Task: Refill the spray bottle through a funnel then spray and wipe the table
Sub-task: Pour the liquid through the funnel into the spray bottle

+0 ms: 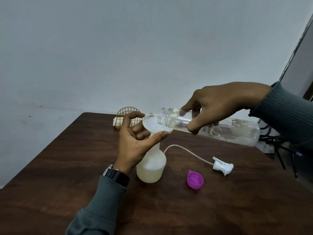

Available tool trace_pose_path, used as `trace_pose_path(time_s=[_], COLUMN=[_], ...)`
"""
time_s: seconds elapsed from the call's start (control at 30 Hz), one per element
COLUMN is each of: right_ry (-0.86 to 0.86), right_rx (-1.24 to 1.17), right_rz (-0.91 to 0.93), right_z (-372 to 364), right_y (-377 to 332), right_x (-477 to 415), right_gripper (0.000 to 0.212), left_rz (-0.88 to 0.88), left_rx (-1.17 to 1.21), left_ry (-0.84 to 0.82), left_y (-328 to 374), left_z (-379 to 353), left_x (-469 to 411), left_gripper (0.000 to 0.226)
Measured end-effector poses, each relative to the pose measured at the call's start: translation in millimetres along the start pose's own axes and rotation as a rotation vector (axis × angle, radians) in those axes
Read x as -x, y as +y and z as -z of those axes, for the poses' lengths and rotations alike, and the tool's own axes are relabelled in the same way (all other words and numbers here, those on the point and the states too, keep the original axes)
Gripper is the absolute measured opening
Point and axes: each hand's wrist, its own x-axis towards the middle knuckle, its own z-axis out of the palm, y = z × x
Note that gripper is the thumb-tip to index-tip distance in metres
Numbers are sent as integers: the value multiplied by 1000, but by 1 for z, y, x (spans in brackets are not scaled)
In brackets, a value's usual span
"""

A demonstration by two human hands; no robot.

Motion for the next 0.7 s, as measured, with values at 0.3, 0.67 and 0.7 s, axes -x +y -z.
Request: trace_pose_path(time_s=[0.3,0.67,0.7], right_ry=[-37,-12,-12], right_rx=[5,-15,-17], right_rz=[3,5,6], right_z=[0,1,0], right_y=[4,1,0], right_x=[-3,-2,-2], right_gripper=[68,51,49], left_rz=[-3,-5,-6], left_rx=[3,3,1], left_ry=[-1,-4,-4], left_y=[1,-1,-1], left_z=[0,1,1], left_x=[1,1,0], left_gripper=[80,81,80])
